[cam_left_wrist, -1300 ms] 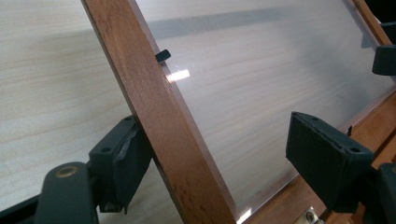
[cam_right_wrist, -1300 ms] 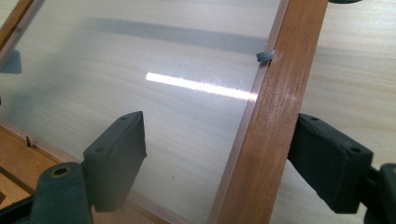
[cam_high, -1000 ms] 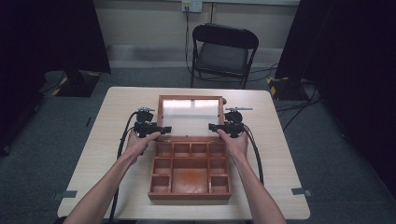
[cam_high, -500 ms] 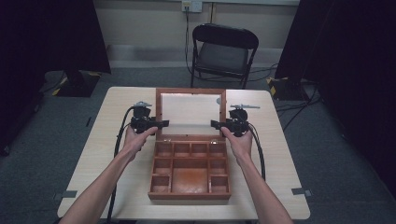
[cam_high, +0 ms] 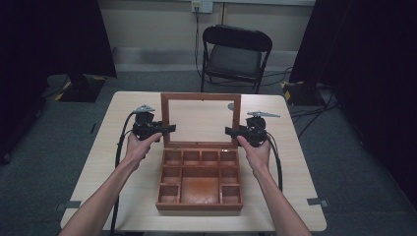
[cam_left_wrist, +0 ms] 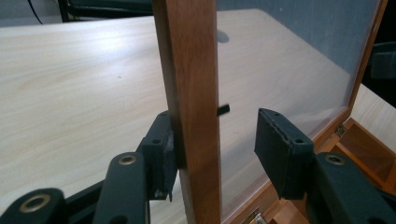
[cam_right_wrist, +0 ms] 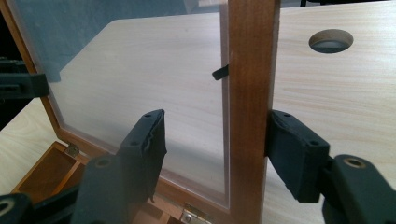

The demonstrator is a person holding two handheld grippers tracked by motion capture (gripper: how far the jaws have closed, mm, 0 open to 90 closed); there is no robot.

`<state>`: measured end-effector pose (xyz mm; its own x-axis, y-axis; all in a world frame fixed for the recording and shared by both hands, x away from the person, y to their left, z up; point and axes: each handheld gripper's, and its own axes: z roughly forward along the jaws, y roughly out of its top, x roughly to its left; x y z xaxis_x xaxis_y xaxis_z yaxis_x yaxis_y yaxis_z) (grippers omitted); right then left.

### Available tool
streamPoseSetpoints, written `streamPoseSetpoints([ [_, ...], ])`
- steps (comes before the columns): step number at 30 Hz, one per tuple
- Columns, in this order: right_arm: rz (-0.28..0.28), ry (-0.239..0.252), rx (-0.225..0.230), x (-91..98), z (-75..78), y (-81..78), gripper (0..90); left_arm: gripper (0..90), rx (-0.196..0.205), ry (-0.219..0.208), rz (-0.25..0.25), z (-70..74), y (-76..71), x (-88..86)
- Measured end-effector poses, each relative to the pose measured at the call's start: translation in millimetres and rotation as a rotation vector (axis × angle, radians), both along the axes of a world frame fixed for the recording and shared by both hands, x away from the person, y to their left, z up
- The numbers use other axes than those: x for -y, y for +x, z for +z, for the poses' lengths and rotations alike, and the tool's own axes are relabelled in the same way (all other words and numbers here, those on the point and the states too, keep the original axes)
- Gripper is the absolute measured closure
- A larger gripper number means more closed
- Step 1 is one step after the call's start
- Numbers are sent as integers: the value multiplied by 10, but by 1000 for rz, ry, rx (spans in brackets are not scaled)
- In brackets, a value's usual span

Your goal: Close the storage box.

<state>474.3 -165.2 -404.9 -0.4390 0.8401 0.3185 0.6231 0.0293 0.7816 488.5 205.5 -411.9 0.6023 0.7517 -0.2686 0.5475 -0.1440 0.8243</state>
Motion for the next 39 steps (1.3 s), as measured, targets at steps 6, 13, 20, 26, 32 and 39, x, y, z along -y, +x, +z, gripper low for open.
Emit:
streamPoseSetpoints([
  [6, 22, -2, 7, 24, 31, -60, 389, 515, 16, -4, -22, 70, -64, -15],
  [13, 40, -5, 13, 49, 61, -124, 405, 535, 27, -7, -45, 121, -137, -34],
  [20, 59, 11, 18, 81, 91, -168, 386, 541, 49, -27, -62, 139, -196, -60],
  [26, 69, 15, 28, 70, 112, -188, 362, 542, 58, -24, -71, 156, -238, -67],
  [32, 71, 40, 45, 86, 155, -236, 360, 536, 54, -22, -83, 173, -290, -79],
  [39, 76, 42, 48, 77, 170, -289, 365, 527, 48, -28, -98, 201, -354, -98],
])
